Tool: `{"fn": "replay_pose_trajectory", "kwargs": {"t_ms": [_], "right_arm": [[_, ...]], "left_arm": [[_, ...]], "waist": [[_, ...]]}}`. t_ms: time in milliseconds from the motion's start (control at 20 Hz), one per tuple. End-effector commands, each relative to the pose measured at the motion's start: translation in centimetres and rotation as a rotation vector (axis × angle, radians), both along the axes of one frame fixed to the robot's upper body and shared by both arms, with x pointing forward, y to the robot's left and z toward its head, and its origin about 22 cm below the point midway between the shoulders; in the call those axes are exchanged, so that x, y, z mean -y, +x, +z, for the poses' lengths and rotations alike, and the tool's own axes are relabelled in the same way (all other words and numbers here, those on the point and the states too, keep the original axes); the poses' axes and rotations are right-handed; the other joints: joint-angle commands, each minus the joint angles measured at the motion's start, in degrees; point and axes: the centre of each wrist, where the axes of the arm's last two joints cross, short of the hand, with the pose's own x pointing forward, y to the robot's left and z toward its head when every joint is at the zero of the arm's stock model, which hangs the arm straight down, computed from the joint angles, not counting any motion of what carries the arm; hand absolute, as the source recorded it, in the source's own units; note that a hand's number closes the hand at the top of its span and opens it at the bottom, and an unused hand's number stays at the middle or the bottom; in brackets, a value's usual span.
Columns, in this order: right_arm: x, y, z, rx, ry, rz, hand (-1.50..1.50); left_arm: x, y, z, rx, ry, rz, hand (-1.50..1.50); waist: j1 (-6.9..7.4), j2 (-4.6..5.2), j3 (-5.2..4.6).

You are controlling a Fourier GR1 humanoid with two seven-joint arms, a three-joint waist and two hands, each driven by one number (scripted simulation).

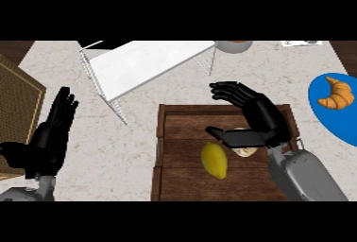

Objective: Pick the lemon from the tray and place it in the tiered shelf

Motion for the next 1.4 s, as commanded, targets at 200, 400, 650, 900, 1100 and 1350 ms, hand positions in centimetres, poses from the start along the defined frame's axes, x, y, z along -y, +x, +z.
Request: {"fn": "replay_pose_trajectory", "kwargs": {"t_ms": [200,400,650,900,1100,1350], "right_arm": [[1.8,0.8,6.4,0.119,-0.129,0.332,-1.50],[1.5,0.2,10.4,0.152,-0.474,0.451,-1.50],[-1.2,-2.2,14.9,0.264,-0.800,0.490,-1.50],[-4.5,-4.8,15.6,0.331,-1.105,0.446,-1.50],[-7.0,-5.5,16.1,0.270,-1.221,0.394,-1.50],[-8.8,-7.0,13.7,0.254,-1.313,0.363,-1.50]], "left_arm": [[-2.1,0.8,0.3,0.000,0.000,0.045,0.00],[0.1,0.8,0.7,-0.003,-0.011,0.028,0.00],[-0.3,0.5,-0.6,-0.031,0.013,0.032,0.00],[-0.5,1.7,2.1,-0.014,0.000,0.033,0.00],[0.1,0.7,1.2,-0.001,-0.005,0.027,0.00],[0.1,0.4,1.1,0.012,-0.020,0.053,0.00]], "waist": [[-1.38,-0.04,0.01],[-1.51,-0.35,-0.05],[-1.67,-0.57,-0.21],[-1.46,-0.52,-0.10],[-1.05,-0.30,-0.07],[-1.20,-0.12,0.01]]}}
